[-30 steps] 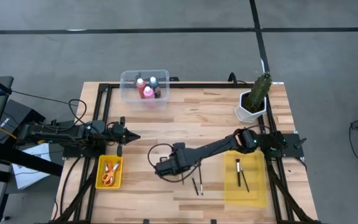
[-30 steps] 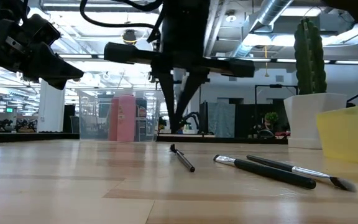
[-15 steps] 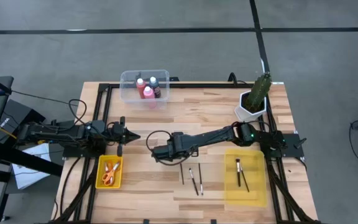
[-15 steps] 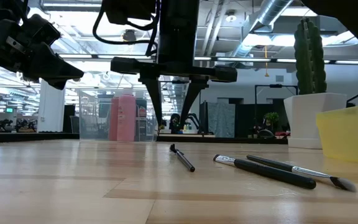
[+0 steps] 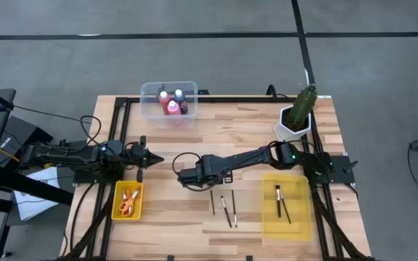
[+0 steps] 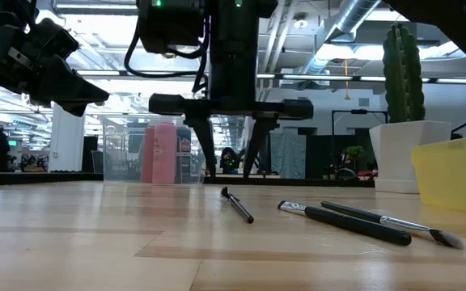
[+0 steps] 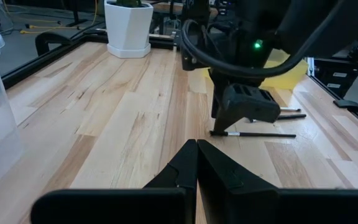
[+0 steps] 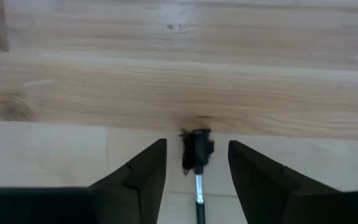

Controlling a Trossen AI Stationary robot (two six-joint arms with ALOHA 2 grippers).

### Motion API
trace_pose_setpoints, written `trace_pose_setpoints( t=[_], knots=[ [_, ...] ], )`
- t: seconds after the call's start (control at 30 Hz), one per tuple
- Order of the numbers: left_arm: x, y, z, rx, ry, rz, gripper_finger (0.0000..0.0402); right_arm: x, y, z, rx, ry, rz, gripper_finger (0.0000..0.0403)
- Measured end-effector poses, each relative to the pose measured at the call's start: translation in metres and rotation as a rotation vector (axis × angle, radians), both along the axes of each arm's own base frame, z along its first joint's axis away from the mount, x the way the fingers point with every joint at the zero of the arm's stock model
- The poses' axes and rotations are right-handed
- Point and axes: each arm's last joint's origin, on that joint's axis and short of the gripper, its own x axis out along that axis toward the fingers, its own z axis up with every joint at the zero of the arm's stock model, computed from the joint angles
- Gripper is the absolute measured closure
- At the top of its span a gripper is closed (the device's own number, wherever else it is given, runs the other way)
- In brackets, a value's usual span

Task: Pick & Place Paint Supplies
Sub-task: Put the brow brush into the yellow bin

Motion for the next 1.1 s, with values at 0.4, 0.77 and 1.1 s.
trace_pose_setpoints(
  t=[0.4, 0.77, 1.1],
  knots=[
    [0.0, 0.0, 0.0, -0.001, 0.0, -0.004, 0.0401, -0.004, 0.001, -0.02, 0.021, 0.022, -0.002, 0.0241],
    [0.0, 0.0, 0.0, -0.001, 0.0, -0.003, 0.0401, -0.005, -0.002, -0.027, 0.04, 0.017, -0.007, 0.0241],
    [0.0, 0.0, 0.0, 0.0, 0.0, 0.001, 0.0401, -0.004, -0.002, -0.028, 0.052, 0.013, -0.008, 0.03]
  ],
)
